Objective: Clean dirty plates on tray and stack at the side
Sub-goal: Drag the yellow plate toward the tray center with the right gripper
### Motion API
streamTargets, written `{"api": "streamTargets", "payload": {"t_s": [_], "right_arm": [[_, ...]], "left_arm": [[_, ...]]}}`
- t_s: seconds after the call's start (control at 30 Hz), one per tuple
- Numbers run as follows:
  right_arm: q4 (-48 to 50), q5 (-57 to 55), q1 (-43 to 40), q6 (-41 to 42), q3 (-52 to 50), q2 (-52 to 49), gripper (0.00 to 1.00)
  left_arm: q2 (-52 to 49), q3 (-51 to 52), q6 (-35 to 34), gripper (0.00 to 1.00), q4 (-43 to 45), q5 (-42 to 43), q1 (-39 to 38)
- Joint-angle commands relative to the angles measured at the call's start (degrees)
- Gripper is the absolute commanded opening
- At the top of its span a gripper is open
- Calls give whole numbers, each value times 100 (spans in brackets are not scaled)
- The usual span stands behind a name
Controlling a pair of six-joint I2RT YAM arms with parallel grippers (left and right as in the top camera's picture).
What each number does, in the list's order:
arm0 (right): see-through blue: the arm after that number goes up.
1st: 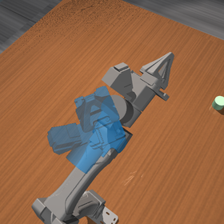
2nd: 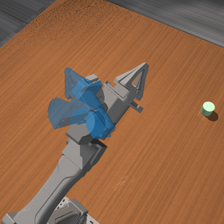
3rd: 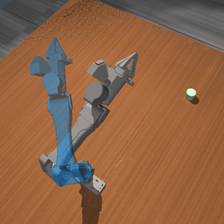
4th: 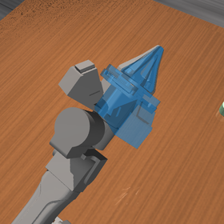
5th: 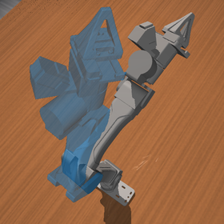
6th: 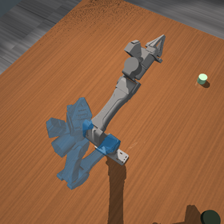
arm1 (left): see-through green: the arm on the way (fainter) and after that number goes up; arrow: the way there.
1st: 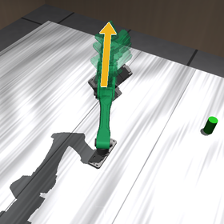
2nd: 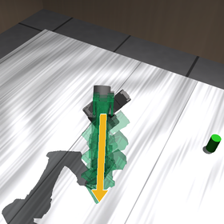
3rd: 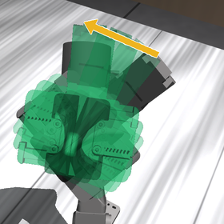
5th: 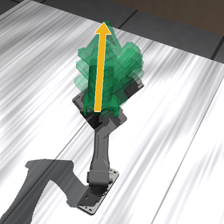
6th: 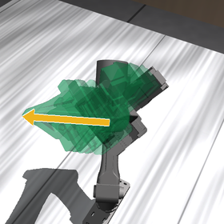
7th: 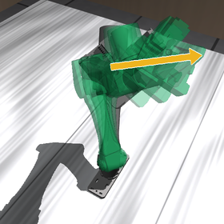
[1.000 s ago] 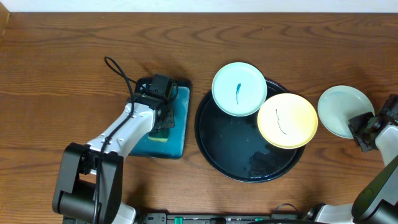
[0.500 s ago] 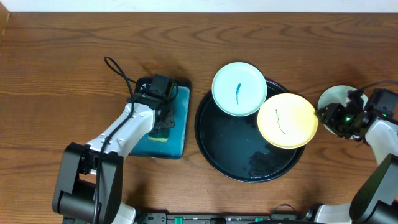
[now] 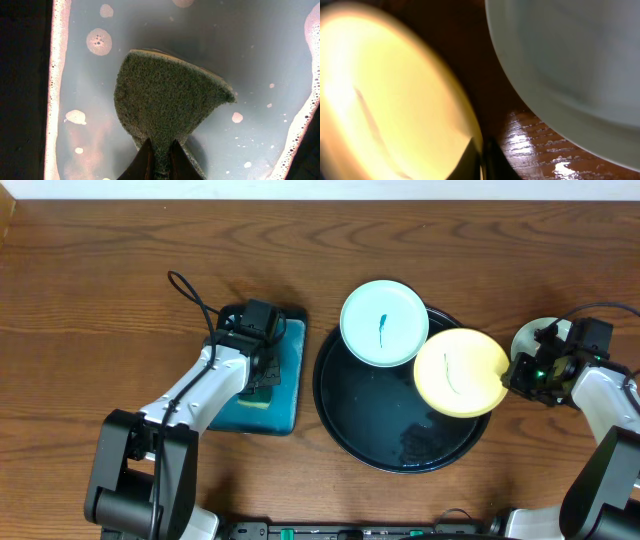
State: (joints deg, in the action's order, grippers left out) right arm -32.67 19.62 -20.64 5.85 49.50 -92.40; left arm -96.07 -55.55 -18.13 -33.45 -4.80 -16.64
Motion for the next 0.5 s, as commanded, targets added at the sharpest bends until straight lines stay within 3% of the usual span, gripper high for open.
{"api": "streamTargets", "payload": {"t_s": [0.0,0.27,0.47], "right_arm": [[-15,-33,61,-11,57,17,1],[-192,422,61,-17,116,153,1],[-708,769,247,-9,214,1174,1]], "left_arm": [[-17,96,50,8,-57,15,20],[-17,96,52,9,-59,15,20],[-17,96,52,8,-52,15,20]]}}
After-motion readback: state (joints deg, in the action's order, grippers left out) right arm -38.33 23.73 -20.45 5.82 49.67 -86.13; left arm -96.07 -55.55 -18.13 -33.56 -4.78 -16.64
